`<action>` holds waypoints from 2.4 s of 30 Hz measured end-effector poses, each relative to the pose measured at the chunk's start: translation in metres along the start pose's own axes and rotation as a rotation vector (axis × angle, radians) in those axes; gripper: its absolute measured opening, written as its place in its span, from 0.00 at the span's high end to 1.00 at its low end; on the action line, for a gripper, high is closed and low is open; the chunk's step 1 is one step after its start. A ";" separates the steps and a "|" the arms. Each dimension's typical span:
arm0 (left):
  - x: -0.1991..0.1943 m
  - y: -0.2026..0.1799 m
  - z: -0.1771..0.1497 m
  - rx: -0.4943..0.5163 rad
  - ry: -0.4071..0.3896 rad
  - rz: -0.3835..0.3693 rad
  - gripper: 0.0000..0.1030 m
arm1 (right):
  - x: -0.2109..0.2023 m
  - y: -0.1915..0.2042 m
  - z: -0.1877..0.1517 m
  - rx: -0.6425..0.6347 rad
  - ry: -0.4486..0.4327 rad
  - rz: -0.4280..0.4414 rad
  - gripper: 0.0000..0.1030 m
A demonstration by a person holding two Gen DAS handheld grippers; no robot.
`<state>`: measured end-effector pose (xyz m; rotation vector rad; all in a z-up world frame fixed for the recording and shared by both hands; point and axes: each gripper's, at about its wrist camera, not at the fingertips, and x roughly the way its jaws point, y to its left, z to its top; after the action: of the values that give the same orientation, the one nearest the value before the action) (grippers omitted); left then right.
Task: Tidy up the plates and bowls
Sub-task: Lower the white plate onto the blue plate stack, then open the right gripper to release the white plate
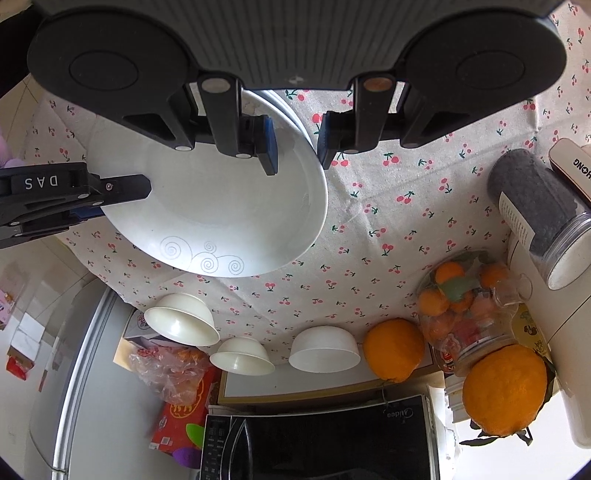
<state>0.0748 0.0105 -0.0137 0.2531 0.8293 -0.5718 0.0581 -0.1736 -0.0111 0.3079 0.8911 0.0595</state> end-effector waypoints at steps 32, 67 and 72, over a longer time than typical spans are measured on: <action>0.011 -0.022 -0.005 0.135 0.053 0.107 0.81 | -0.003 0.023 -0.001 -0.154 0.023 -0.150 0.69; 0.007 -0.023 0.001 0.108 0.074 0.078 0.41 | 0.006 0.020 0.008 -0.173 0.082 -0.140 0.32; 0.007 -0.023 0.005 0.091 0.059 0.083 0.22 | 0.007 0.014 0.014 -0.155 0.075 -0.133 0.22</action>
<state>0.0684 -0.0130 -0.0157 0.3875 0.8467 -0.5267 0.0744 -0.1627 -0.0043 0.1015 0.9732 0.0166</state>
